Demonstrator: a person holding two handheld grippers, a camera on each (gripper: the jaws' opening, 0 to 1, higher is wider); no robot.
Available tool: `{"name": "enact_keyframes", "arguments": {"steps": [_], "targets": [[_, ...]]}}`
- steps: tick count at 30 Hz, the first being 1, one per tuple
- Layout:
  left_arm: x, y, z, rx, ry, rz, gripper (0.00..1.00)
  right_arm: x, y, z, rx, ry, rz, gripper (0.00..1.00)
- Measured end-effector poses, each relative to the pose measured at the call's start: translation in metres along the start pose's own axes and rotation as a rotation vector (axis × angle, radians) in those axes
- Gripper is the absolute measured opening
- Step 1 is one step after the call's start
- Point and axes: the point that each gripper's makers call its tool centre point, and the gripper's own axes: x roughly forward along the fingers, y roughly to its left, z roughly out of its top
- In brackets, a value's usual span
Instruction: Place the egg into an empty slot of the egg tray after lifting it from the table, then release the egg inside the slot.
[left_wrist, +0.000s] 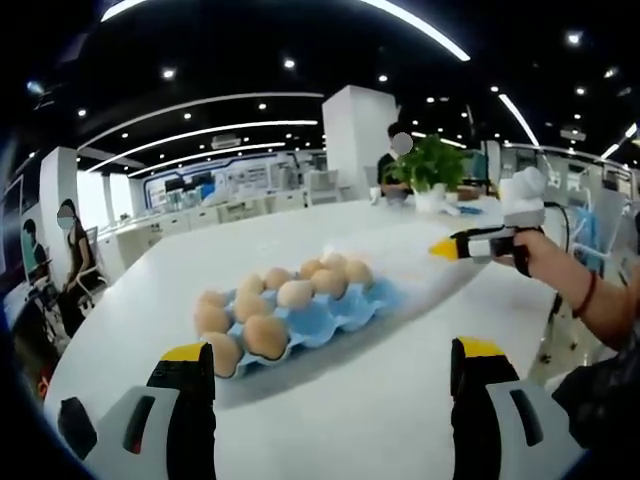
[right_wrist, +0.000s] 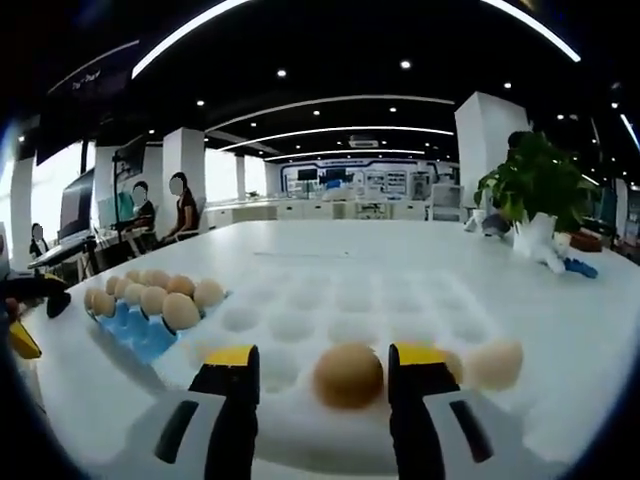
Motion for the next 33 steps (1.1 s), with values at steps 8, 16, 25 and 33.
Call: {"name": "enact_keyframes", "arguments": {"steps": [8,16,25,33], "targets": [[0.002,0.004,-0.007,0.009,0.021,-0.003,1.0,0.003,-0.01,-0.003,0.02,-0.034,-0.061,0.4],[0.002,0.003,-0.008,0.002,0.023,-0.003,1.0,0.003,-0.016,-0.006,-0.035,-0.039,-0.151,0.31],[-0.001,0.007,-0.012,-0.009,0.032,0.01,1.0,0.004,-0.018,-0.006,-0.01,-0.007,-0.117,0.31],[0.004,0.003,-0.011,0.003,0.036,-0.005,0.99,0.006,-0.017,-0.006,-0.043,-0.009,-0.103,0.31]]}}
